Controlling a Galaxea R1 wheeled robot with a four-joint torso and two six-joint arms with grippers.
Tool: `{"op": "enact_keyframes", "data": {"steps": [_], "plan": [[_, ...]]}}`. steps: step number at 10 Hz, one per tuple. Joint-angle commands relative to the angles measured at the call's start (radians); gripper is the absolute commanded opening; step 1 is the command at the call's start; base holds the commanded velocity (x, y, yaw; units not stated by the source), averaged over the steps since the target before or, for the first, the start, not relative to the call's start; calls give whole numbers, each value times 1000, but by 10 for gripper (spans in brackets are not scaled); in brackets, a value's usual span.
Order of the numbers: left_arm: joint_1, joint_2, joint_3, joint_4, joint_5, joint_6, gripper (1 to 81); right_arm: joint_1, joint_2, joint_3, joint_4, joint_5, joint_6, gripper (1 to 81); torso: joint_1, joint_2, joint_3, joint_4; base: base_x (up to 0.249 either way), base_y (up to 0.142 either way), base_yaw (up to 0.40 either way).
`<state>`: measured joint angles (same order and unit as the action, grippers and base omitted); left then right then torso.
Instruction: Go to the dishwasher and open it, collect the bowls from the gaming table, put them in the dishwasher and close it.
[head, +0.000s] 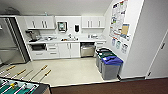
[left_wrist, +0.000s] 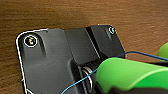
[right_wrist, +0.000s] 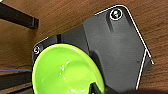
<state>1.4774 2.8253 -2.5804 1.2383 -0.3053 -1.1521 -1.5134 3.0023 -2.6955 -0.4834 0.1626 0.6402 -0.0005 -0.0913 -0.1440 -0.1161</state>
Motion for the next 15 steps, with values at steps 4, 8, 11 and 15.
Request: {"op": "enact_keyframes", "data": {"steps": [4,8,11,15], "plan": [[-45,-15,2,6,23,0,10,54,-4,4,-17,-54,-2,10,1,0,0,0,169,0,0],[-47,-9,2,4,23,0,10,55,-6,4,-15,-54,-2,10,1,0,0,0,170,0,0],[-47,-6,2,7,23,0,10,55,-9,4,-15,-54,-2,10,1,0,0,0,170,0,0],[-47,-7,0,7,23,0,10,58,-7,4,-15,-54,-1,10,1,0,0,0,170,0,0]]}}
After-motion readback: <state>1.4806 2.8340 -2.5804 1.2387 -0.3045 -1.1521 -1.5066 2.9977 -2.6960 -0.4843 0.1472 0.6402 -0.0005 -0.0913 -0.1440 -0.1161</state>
